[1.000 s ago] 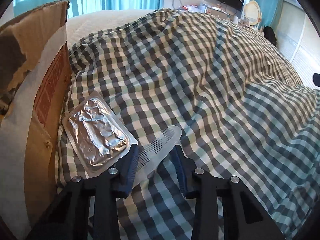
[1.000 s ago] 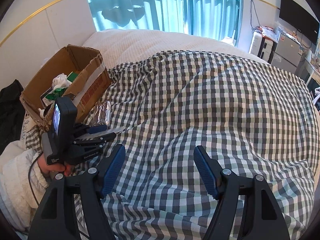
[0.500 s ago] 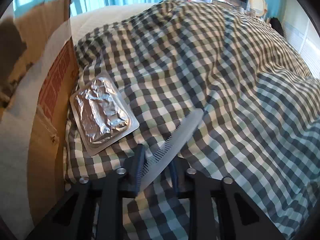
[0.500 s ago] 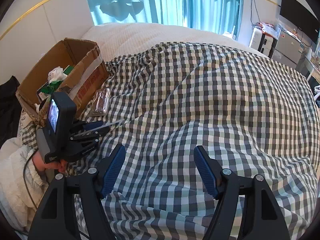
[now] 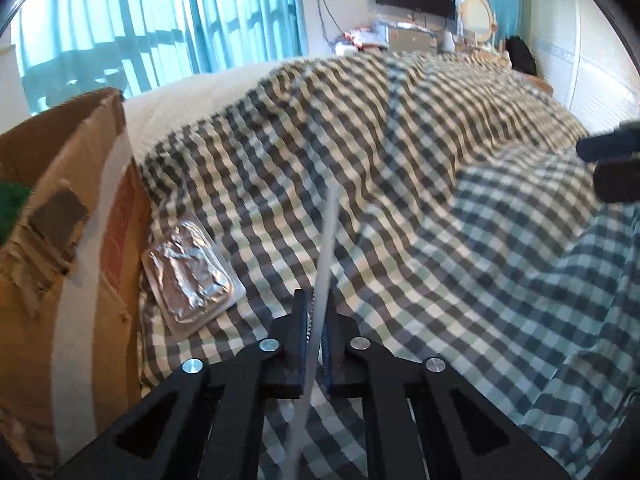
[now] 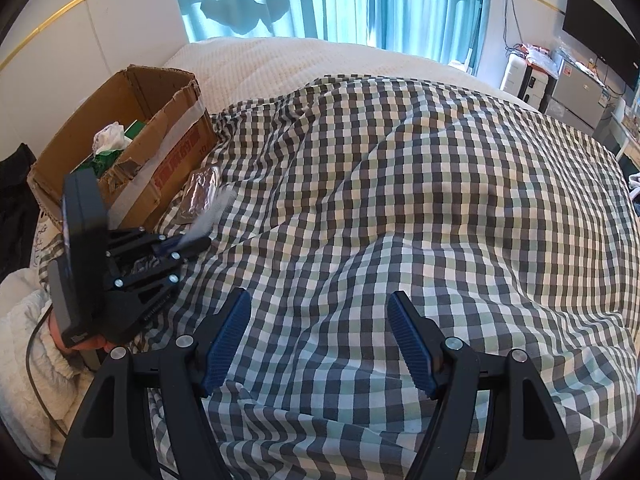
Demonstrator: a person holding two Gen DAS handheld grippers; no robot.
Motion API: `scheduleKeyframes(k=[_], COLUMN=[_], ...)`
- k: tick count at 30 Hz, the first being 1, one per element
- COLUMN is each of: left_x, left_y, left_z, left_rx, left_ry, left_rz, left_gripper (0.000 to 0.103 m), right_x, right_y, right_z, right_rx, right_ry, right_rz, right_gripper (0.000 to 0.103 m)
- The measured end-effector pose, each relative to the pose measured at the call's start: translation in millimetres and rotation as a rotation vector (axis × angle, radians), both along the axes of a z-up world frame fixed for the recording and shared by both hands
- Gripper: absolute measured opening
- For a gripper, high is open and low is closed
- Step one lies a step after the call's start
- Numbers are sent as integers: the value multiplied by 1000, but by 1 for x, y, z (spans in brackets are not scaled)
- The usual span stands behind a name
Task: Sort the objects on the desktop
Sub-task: 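Grasp the white comb with the left gripper and lift it, then carry the comb toward the box with the left gripper while the right reaches the foil blister pack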
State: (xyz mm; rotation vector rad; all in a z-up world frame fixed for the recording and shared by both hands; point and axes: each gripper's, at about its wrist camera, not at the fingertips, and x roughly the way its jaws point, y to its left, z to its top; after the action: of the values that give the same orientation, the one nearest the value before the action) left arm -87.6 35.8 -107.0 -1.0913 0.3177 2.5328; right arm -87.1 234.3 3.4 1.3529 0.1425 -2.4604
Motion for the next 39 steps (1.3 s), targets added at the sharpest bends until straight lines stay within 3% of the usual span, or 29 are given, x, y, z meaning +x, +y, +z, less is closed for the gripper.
scheduleKeyframes(k=[19, 22, 27, 39], left_x=[1, 3, 9, 16], left_y=[-19, -27, -38, -94], left_z=[48, 58, 74, 114], left_rx=[178, 211, 170, 292], left_ry=[66, 54, 66, 86], left_rz=[64, 94, 154, 269], left_gripper=[3, 3, 3, 3], right_x=[3, 0, -11, -53], right_y=[-23, -37, -70, -163], right_z=[-5, -7, -15, -61], right_rx=[26, 21, 17, 36], right_ry=[29, 29, 11, 0], right_rz=[35, 47, 66, 146], right_gripper=[70, 70, 70, 70])
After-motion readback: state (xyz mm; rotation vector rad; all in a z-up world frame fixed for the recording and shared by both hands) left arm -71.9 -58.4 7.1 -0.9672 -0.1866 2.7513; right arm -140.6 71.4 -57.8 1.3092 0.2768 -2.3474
